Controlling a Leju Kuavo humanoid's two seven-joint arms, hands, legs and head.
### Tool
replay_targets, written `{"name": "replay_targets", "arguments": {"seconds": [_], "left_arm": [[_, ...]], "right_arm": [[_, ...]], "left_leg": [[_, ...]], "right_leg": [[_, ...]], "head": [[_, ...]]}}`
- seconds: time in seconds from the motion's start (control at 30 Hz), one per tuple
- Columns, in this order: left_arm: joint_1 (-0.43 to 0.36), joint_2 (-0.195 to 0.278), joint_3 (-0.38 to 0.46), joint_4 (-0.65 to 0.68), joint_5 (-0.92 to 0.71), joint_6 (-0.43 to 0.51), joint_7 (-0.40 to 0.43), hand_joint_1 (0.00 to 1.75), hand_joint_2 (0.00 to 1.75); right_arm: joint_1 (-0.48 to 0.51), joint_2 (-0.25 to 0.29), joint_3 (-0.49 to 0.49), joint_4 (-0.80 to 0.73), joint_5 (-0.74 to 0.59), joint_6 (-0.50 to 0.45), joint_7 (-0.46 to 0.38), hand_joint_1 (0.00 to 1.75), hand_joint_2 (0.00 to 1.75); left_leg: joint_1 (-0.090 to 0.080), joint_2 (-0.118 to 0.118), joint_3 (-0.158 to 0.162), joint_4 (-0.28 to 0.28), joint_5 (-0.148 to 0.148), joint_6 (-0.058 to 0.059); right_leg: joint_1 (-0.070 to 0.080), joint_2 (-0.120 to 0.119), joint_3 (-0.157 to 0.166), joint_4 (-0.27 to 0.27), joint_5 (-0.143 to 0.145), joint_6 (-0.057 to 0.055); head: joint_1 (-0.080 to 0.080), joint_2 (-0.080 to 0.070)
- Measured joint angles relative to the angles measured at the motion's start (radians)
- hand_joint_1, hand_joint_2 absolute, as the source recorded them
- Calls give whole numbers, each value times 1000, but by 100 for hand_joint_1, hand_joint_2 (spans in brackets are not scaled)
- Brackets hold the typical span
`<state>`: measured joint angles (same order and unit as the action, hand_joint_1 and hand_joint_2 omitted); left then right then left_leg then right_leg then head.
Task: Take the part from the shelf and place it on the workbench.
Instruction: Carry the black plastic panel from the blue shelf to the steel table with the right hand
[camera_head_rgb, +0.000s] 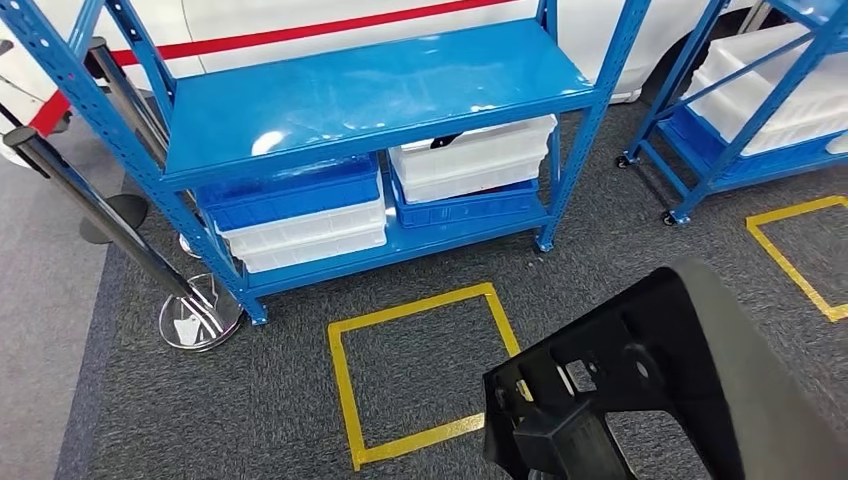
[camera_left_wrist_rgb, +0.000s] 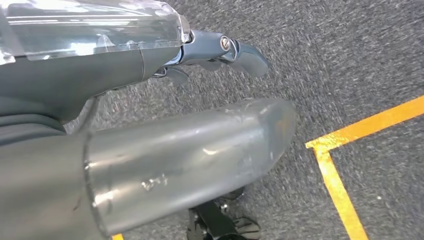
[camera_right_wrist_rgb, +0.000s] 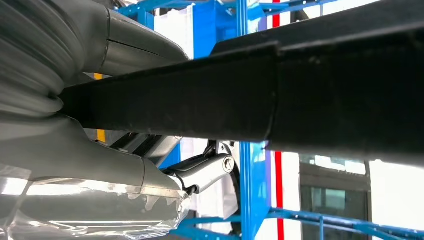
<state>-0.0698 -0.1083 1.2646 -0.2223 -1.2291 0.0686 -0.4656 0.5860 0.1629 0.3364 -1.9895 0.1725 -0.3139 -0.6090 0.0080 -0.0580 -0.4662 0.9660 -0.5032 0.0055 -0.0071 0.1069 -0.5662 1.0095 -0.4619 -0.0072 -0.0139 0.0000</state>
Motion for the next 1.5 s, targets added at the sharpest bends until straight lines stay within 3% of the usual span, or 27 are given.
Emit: {"name": "replay_targets", "arguments": {"seconds": [0.07, 0.1, 0.17, 0.2, 0.23, 0.3, 0.37, 0.43, 0.5, 0.57, 0.67, 0.73, 0.8, 0.87, 0.93, 0.97, 1.0, 1.03, 1.1, 1.17, 1.23, 1.27, 1.3, 1.33, 1.4, 1.43, 1.5], "left_arm": [[-2, -2, 0, 0, 0, 1, 7, 0, 0], [-1, -2, 1, 0, -1, 2, 11, 0, 0], [3, -3, 2, 0, -1, 5, 19, 0, 0], [4, -3, 3, 0, -1, 6, 22, 0, 0], [4, -3, 3, 0, -1, 6, 24, 0, 0], [1, -3, 4, 0, -3, 7, 26, 0, 0], [-1, -3, 4, 0, -5, 8, 26, 0, 0], [-5, -2, 5, 0, -6, 10, 26, 0, 0], [-10, -3, 5, 0, -6, 13, 27, 0, 0], [-11, -5, 5, 0, -7, 16, 27, 0, 0], [-5, -4, 5, 0, -8, 18, 31, 0, 0], [-1, -3, 5, 0, -9, 19, 33, 0, 0], [-1, -3, 5, 0, -10, 19, 34, 0, 0], [-1, -2, 5, 0, -10, 19, 34, 0, 0], [0, -1, 5, 0, -10, 19, 35, 0, 0], [-1, -1, 5, 0, -10, 19, 35, 0, 0], [-2, -2, 5, 0, -10, 18, 35, 0, 0], [-4, -3, 5, 0, -11, 18, 36, 0, 0], [-5, -5, 5, 0, -12, 17, 35, 0, 0], [-2, -6, 5, 0, -15, 17, 34, 0, 0], [1, -6, 5, 0, -17, 17, 35, 0, 0], [0, -6, 5, 0, -17, 17, 35, 0, 0], [-2, -7, 5, 0, -17, 17, 35, 0, 0], [-4, -7, 5, 0, -17, 17, 35, 0, 0], [-5, -8, 5, 0, -18, 17, 35, 0, 0], [-5, -8, 5, 0, -18, 17, 35, 0, 0], [-8, -9, 5, 0, -18, 17, 34, 0, 0]], "right_arm": [[0, 1, -3, -1, -1, 3, 0, 175, 175], [0, 1, -4, -1, -1, 6, 0, 175, 175], [2, 1, -8, -1, -1, 11, 0, 175, 175], [4, 2, -10, -1, -1, 13, 0, 175, 175], [7, 3, -12, -1, -1, 15, 0, 175, 175], [10, 5, -15, -1, -1, 18, 0, 175, 175], [11, 7, -16, -1, -1, 21, 0, 175, 175], [13, 10, -18, -2, -1, 22, 0, 175, 175], [15, 13, -19, -2, 0, 23, 0, 175, 175], [17, 17, -21, -2, 2, 24, 0, 175, 175], [18, 23, -24, -2, 6, 26, 2, 175, 175], [19, 24, -25, -2, 9, 26, 5, 175, 175], [21, 25, -27, -2, 10, 27, 6, 175, 175], [22, 28, -29, -2, 11, 28, 6, 175, 175], [22, 29, -31, -2, 12, 29, 7, 175, 175], [23, 30, -32, -2, 13, 29, 8, 175, 175], [24, 31, -33, -2, 15, 30, 9, 175, 175], [26, 31, -34, -3, 19, 31, 11, 175, 175], [28, 31, -36, -5, 29, 35, 14, 175, 175], [29, 31, -39, -7, 34, 39, 19, 175, 175], [30, 31, -41, -7, 36, 43, 23, 175, 175], [30, 31, -41, -7, 37, 44, 23, 175, 175], [31, 31, -41, -7, 38, 45, 24, 175, 175], [31, 31, -42, -7, 40, 47, 25, 175, 175], [31, 32, -42, -8, 43, 52, 26, 175, 175], [31, 32, -42, -8, 44, 53, 26, 175, 175], [32, 34, -43, -8, 46, 55, 28, 175, 175]], "left_leg": [[5, 30, -1, -13, 10, 11], [6, 46, -3, -15, 13, 14], [5, 78, -9, -13, 13, 17], [5, 94, -12, -11, 13, 16], [5, 109, -14, -8, 11, 14], [6, 134, -14, -1, 6, 6], [3, 153, -13, 10, -3, -6], [-1, 169, -12, 18, -9, -18], [1, 181, -9, 19, -12, -28], [7, 153, -20, 48, -40, -36], [10, 79, -100, 230, -139, -40], [10, 68, -142, 313, -154, -36], [8, 58, -119, 252, -94, -26], [6, 8, -66, 122, -25, -9], [4, -32, -38, 47, -7, 1], [2, -32, -35, 39, -10, 3], [3, -19, -32, 31, -9, 5], [4, -5, -30, 24, -4, 7], [8, 27, -25, 7, 6, 13], [7, 60, -24, 3, 7, 17], [5, 95, -24, 5, 4, 17], [4, 111, -23, 5, 1, 16], [4, 125, -21, 6, -2, 14], [4, 137, -17, 8, -5, 11], [-1, 157, -12, 14, -15, 1], [-4, 166, -9, 16, -19, -4], [-6, 185, -3, 17, -23, -12]], "right_leg": [[3, -40, -26, 45, -32, 8], [1, -68, -52, 99, -65, 10], [-3, -93, -112, 228, -129, 18], [-6, -97, -129, 268, -139, 22], [-9, -101, -127, 271, -129, 25], [-15, -120, -67, 173, -70, 29], [-12, -157, -2, 55, -34, 22], [-6, -169, 13, 17, -33, 9], [-5, -148, 6, 18, -29, -3], [-7, -129, 2, 15, -24, -16], [-5, -95, -5, 14, -18, -28], [0, -67, -8, 14, -16, -32], [4, -38, -6, 15, -15, -33], [6, -11, -5, 17, -13, -30], [3, 15, -13, 19, -8, -21], [1, 28, -19, 19, -4, -13], [-1, 41, -24, 17, 1, -5], [0, 34, -30, 20, 0, 1], [4, -22, -58, 72, -35, 9], [3, -83, -116, 193, -103, 14], [-1, -99, -156, 281, -131, 20], [-3, -104, -149, 275, -118, 22], [-4, -111, -121, 230, -91, 22], [-4, -130, -79, 159, -59, 20], [3, -169, -12, 44, -26, 9], [8, -180, 2, 18, -24, 3], [10, -163, 0, 12, -26, -7]], "head": [[5, 0], [8, 0], [13, 0], [13, 0], [13, 0], [13, 0], [12, 0], [9, 0], [6, 0], [5, 0], [-1, 0], [-1, 0], [-1, 0], [1, 0], [0, 0], [-1, 0], [-2, 0], [-2, 0], [5, 0], [11, 0], [12, 0], [12, 0], [12, 0], [12, 0], [12, 0], [11, 0], [9, 0]]}}
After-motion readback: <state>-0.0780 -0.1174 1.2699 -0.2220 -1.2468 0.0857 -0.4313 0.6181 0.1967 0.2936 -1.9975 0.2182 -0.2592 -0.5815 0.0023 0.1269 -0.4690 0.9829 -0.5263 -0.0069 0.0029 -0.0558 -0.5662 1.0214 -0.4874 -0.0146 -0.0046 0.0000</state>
